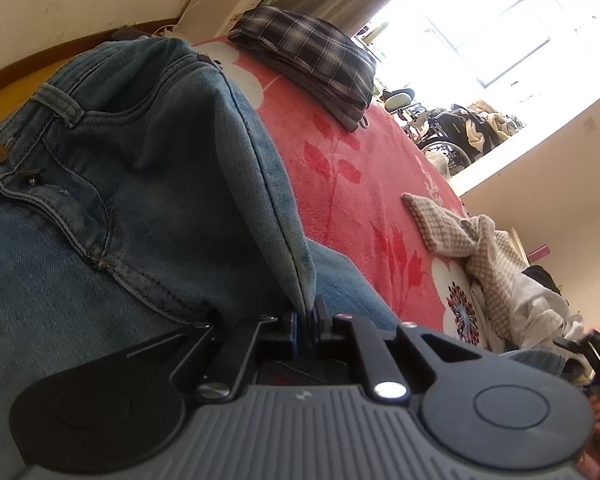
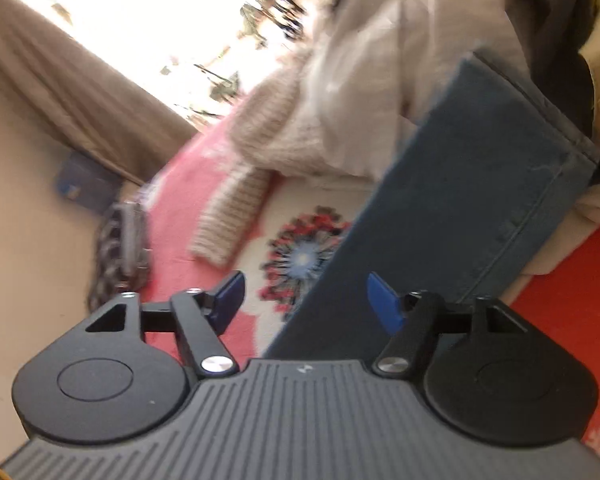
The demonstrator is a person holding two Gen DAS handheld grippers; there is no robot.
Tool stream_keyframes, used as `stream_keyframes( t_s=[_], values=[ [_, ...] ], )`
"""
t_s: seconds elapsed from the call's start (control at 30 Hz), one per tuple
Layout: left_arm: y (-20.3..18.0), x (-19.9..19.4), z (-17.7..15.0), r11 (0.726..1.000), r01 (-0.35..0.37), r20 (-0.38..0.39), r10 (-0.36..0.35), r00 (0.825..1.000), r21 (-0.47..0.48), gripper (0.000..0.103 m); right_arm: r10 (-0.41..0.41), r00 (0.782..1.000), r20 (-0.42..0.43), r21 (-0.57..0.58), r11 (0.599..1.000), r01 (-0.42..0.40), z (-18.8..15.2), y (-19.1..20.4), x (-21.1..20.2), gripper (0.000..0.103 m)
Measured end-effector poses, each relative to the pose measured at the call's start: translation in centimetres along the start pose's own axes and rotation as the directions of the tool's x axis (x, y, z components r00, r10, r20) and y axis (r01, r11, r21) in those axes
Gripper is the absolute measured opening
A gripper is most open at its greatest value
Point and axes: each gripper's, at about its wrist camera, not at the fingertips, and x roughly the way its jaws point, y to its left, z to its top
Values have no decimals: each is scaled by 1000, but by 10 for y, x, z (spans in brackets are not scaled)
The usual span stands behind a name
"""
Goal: Fold clothes
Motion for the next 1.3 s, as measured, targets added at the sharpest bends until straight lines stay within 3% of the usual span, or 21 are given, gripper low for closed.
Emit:
stream_keyframes(
  t_s=[0.27, 0.37, 0.43, 0.53, 0.67, 0.97, 1.07, 1.2, 1.3],
  values=[
    [0, -2, -3, 1000, 6, 9, -6, 1000, 20, 8, -141, 986, -88, 125, 981, 151, 20, -12, 66, 69],
    [0, -3, -4, 1000, 7, 13, -7, 1000, 28, 8, -151, 987, -56, 171, 972, 158, 20, -23, 66, 44],
    [-1, -3, -4, 999, 5, 15, -6, 1000, 33, 8, -127, 991, -32, 187, 974, 131, 15, -32, 57, 13],
    [-1, -6, -5, 999, 4, 21, -5, 1000, 37, 8, -110, 994, 10, 160, 981, 107, 6, -40, 33, 4],
    [2, -14, -6, 999, 5, 39, -6, 999, 32, 8, -73, 995, 68, 72, 995, 68, -17, -49, -17, 3],
    [12, -42, -15, 998, -57, 63, 55, 996, 29, 2, -12, 982, 187, 33, 999, 6, -135, -109, -118, 3],
    [12, -51, -19, 996, -83, 67, 80, 995, 45, 2, -14, 980, 200, 58, 998, 2, -160, -127, -120, 3],
    [3, -62, -27, 994, -80, 56, 76, 996, 68, 4, -2, 983, 185, 92, 996, -16, -169, -145, -123, 2],
    [-12, -68, -30, 990, -90, 53, 84, 995, 106, 19, 12, 981, 194, 85, 996, -29, -174, -150, -126, 2]
  ],
)
